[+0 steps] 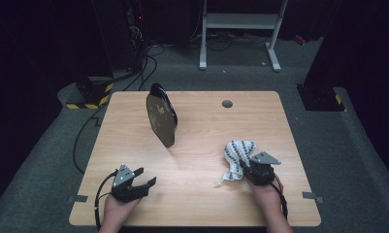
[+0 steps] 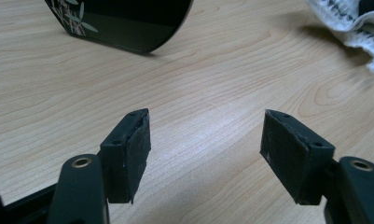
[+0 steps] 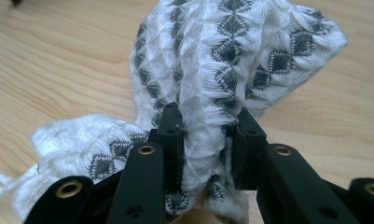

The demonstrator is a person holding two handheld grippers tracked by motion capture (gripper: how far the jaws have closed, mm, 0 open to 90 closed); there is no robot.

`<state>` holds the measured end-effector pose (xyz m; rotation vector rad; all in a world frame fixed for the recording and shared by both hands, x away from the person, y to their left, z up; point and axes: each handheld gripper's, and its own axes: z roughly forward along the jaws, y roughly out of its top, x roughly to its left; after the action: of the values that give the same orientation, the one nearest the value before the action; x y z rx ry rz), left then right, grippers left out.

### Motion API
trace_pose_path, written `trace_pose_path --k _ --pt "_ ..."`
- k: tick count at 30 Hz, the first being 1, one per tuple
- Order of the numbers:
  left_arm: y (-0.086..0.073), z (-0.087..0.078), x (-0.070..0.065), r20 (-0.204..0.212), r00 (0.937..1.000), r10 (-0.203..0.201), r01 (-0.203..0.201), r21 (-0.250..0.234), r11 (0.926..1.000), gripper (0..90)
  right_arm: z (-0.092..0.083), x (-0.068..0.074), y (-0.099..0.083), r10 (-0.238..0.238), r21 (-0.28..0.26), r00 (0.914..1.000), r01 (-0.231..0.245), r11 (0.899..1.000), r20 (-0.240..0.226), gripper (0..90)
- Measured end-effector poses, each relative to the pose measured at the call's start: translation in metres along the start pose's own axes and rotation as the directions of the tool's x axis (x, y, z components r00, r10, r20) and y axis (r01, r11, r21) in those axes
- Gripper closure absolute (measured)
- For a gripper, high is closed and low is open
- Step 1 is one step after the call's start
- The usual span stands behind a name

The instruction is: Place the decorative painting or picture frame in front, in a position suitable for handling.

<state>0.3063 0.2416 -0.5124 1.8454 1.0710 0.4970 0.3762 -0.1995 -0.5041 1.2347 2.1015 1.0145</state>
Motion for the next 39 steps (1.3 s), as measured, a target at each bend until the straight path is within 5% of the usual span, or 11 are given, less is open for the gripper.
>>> trace_pose_path --k 4,18,27,39 --pt "0.000 -0.001 0.003 -0.008 0.9999 -0.006 0.006 0.005 1.0000 33.3 0.016 0.000 -0.008 -0.011 0.089 0.9999 0.009 0.996 0.013 67.3" --pt "-0.001 -0.003 0.008 -0.016 0.9997 -0.019 0.019 0.009 0.9998 32.7 0.020 0.000 -0.009 0.014 0.091 0.9991 -0.017 0.996 0.039 54.0" --pt "0.000 -0.002 0.006 -0.027 0.9994 -0.020 0.020 0.010 0.9997 31.8 0.008 -0.006 -0.004 0.060 0.037 0.9981 -0.061 0.997 0.015 44.9" --pt "-0.001 -0.004 0.012 -0.048 0.9987 -0.019 0.019 0.013 0.9997 31.4 -0.014 0.005 0.014 0.026 -0.088 0.9996 -0.027 0.996 -0.014 43.0"
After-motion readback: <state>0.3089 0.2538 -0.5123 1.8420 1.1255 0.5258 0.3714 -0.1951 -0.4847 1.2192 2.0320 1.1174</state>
